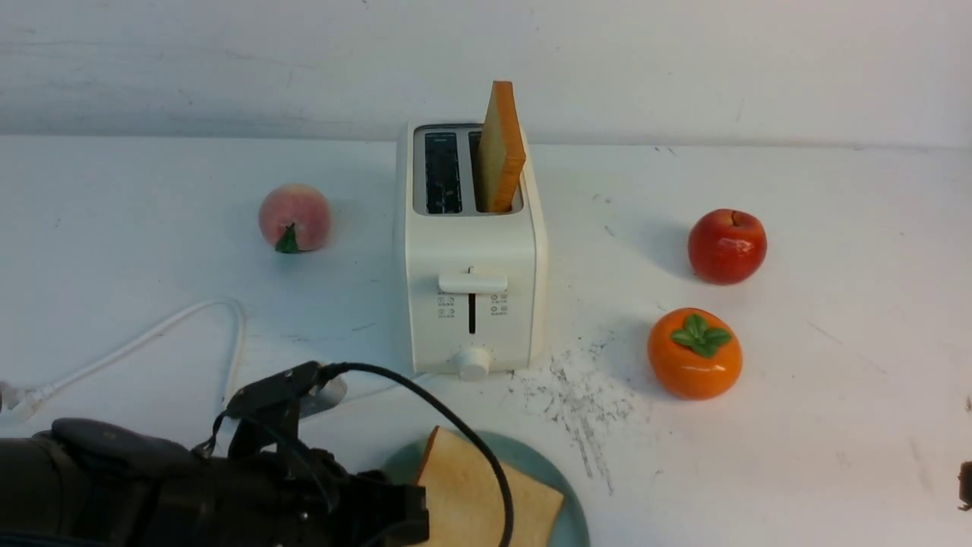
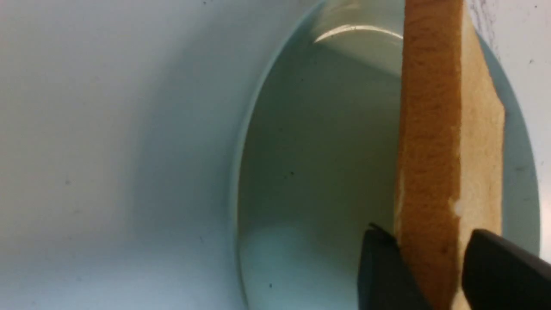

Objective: Take toasted bread from bread machine on white table place on plate.

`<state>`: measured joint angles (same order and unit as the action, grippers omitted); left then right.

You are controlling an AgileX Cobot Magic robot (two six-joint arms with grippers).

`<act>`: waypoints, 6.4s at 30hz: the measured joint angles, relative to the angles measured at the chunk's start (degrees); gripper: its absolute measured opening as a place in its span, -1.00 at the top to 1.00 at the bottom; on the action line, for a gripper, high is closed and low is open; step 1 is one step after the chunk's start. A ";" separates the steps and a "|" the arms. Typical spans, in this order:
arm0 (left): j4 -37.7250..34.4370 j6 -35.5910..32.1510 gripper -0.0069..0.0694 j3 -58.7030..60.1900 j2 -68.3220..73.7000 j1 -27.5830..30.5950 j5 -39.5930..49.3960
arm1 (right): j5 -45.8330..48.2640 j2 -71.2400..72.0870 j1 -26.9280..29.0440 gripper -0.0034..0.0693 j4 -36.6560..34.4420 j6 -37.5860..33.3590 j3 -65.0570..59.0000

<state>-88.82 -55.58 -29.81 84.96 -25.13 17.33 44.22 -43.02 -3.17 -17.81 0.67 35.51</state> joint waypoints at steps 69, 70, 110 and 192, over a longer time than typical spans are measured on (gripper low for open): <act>68.86 63.44 0.86 -9.60 -51.10 21.12 28.04 | -13.04 -70.42 -20.57 -0.40 -10.74 -7.19 69.20; 68.95 63.44 0.86 -9.60 -51.10 21.12 28.29 | -12.80 -71.35 -20.57 -0.41 -11.56 -7.19 70.06; 71.85 62.11 0.86 -9.60 -51.12 21.12 34.08 | 27.05 -48.33 -21.16 0.60 -28.10 -36.04 47.37; 71.53 59.33 0.86 -9.60 -51.12 21.12 24.99 | -25.41 34.94 -21.10 0.89 42.52 24.50 -5.32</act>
<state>-17.30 3.75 -39.41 33.84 -4.01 42.32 18.81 -8.09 -24.27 24.71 25.17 30.19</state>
